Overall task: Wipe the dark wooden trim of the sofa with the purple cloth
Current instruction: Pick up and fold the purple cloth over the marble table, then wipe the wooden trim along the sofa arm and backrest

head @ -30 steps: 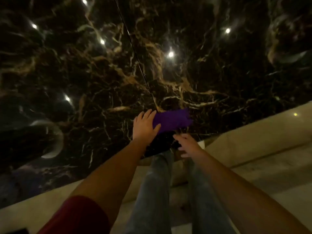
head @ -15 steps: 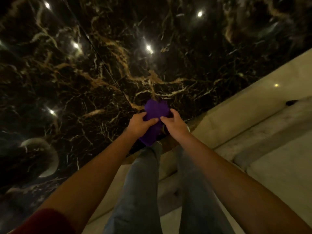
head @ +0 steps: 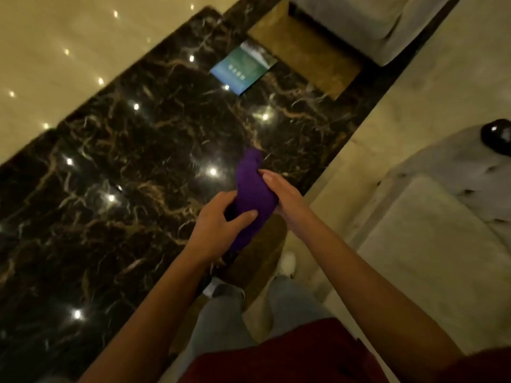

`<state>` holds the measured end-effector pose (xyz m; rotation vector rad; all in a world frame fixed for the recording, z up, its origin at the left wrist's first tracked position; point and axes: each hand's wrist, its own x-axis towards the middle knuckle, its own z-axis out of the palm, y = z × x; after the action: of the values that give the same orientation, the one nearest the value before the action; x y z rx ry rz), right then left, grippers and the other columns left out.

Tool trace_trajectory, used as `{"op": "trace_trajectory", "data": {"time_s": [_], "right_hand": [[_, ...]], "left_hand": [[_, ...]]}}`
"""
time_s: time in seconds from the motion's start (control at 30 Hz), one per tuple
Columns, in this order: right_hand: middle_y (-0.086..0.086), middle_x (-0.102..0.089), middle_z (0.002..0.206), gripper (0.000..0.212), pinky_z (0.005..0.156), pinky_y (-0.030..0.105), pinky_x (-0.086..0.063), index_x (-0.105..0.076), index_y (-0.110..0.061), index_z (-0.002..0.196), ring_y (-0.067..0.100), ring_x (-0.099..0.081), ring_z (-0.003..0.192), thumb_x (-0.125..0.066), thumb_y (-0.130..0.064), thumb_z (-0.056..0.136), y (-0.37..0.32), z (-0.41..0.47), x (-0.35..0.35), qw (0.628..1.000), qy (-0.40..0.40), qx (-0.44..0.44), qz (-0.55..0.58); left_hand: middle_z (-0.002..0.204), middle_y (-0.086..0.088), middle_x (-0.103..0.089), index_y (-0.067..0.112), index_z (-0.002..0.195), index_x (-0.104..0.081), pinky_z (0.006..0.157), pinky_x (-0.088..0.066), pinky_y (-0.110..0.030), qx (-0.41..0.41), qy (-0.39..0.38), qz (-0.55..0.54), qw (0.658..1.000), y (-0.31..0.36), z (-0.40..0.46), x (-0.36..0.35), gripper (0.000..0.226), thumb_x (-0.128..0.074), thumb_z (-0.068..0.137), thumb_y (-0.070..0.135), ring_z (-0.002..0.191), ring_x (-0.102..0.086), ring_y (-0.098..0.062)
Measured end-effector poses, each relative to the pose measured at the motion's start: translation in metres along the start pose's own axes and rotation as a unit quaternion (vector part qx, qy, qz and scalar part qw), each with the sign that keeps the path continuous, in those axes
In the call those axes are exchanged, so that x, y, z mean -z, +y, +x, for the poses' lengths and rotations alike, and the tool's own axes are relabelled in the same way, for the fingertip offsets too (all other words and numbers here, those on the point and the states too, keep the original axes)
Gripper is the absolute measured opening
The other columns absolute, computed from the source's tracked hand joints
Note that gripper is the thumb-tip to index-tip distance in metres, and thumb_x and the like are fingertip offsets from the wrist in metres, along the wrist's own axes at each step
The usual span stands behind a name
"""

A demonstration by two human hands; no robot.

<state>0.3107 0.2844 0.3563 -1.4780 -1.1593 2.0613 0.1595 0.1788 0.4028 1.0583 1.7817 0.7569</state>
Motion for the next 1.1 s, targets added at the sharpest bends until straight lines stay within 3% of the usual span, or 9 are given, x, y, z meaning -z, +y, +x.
{"op": "trace_trajectory", "data": {"time_s": [0.17,0.33,0.5,0.6,0.7,0.87,0.93,1.0,1.1], "right_hand": [[0.004,-0.073,0.127,0.038,0.085,0.037,-0.061,-0.071,-0.032,0.121,0.022,-0.073,0.109,-0.075,-0.041,0.084,-0.060,-0.056,0.081,0.995,-0.020,0.063,0.069],[0.000,-0.076,0.120,0.049,0.083,0.030,-0.061,-0.070,-0.036,0.122,0.020,-0.074,0.111,-0.086,-0.033,0.076,-0.101,-0.111,0.166,0.984,0.018,0.161,0.079],[-0.001,-0.070,0.129,0.063,0.091,0.036,-0.063,-0.063,-0.041,0.128,0.016,-0.070,0.117,-0.091,-0.038,0.072,-0.104,-0.157,0.251,0.961,0.133,0.218,0.109],[-0.003,-0.068,0.129,0.051,0.094,0.044,-0.063,-0.066,-0.043,0.123,0.018,-0.068,0.118,-0.087,-0.033,0.078,-0.102,-0.166,0.291,0.935,0.220,0.244,0.132],[-0.005,-0.070,0.124,0.041,0.089,0.039,-0.064,-0.067,-0.042,0.118,0.017,-0.069,0.114,-0.082,-0.022,0.085,-0.109,-0.163,0.323,0.907,0.289,0.273,0.138],[-0.012,-0.072,0.116,0.037,0.081,0.028,-0.061,-0.069,-0.047,0.110,0.011,-0.070,0.109,-0.079,-0.021,0.085,-0.138,-0.145,0.368,0.910,0.304,0.262,0.103],[-0.013,-0.072,0.117,0.038,0.083,0.028,-0.061,-0.069,-0.043,0.113,0.012,-0.070,0.110,-0.077,-0.015,0.090,-0.155,-0.136,0.389,0.924,0.265,0.271,0.060],[-0.013,-0.071,0.117,0.037,0.086,0.032,-0.062,-0.068,-0.039,0.117,0.015,-0.070,0.111,-0.076,-0.014,0.090,-0.179,-0.123,0.408,0.930,0.239,0.278,0.012],[-0.010,-0.071,0.118,0.036,0.095,0.040,-0.061,-0.067,-0.027,0.122,0.017,-0.069,0.114,-0.076,-0.010,0.091,-0.215,-0.093,0.436,0.920,0.282,0.270,-0.027]], "left_hand": [[0.112,0.002,-0.062,0.012,0.127,-0.064,0.085,-0.044,-0.024,-0.083,0.024,0.074,0.993,0.087,-0.011,-0.033,0.044,-0.078,0.089,0.029,0.100,-0.060,-0.014],[0.104,0.004,-0.071,0.042,0.107,-0.062,0.082,-0.057,-0.036,-0.119,0.045,0.000,0.992,0.159,-0.006,-0.102,0.029,-0.077,0.090,0.024,0.095,-0.069,-0.011],[0.109,0.002,-0.074,0.019,0.123,-0.067,0.082,-0.057,-0.032,-0.161,-0.042,-0.035,0.985,0.222,0.015,-0.191,0.034,-0.076,0.091,0.022,0.097,-0.070,-0.006],[0.108,0.010,-0.070,0.026,0.121,-0.063,0.080,-0.058,-0.020,-0.206,-0.102,0.000,0.973,0.256,0.033,-0.233,0.030,-0.074,0.092,0.023,0.096,-0.066,0.006],[0.110,0.017,-0.065,0.026,0.125,-0.060,0.078,-0.056,-0.010,-0.222,-0.129,-0.012,0.966,0.280,0.059,-0.257,0.038,-0.075,0.091,0.027,0.099,-0.062,0.017],[0.132,0.017,-0.064,0.033,0.135,-0.060,0.095,-0.050,-0.024,-0.205,-0.129,-0.124,0.962,0.306,0.141,-0.266,0.043,-0.065,0.095,0.048,0.119,-0.060,0.007],[0.140,0.023,-0.059,0.043,0.139,-0.056,0.098,-0.047,-0.025,-0.183,-0.196,-0.125,0.955,0.324,0.186,-0.273,0.051,-0.058,0.092,0.061,0.125,-0.056,0.009],[0.137,0.015,-0.065,0.044,0.135,-0.061,0.097,-0.053,-0.031,-0.139,-0.313,-0.122,0.931,0.343,0.225,-0.289,0.054,-0.052,0.089,0.070,0.127,-0.062,-0.006],[0.120,0.001,-0.077,0.042,0.114,-0.076,0.088,-0.059,-0.033,-0.035,-0.417,-0.159,0.894,0.365,0.264,-0.316,0.057,-0.062,0.076,0.082,0.114,-0.072,-0.021]]}}
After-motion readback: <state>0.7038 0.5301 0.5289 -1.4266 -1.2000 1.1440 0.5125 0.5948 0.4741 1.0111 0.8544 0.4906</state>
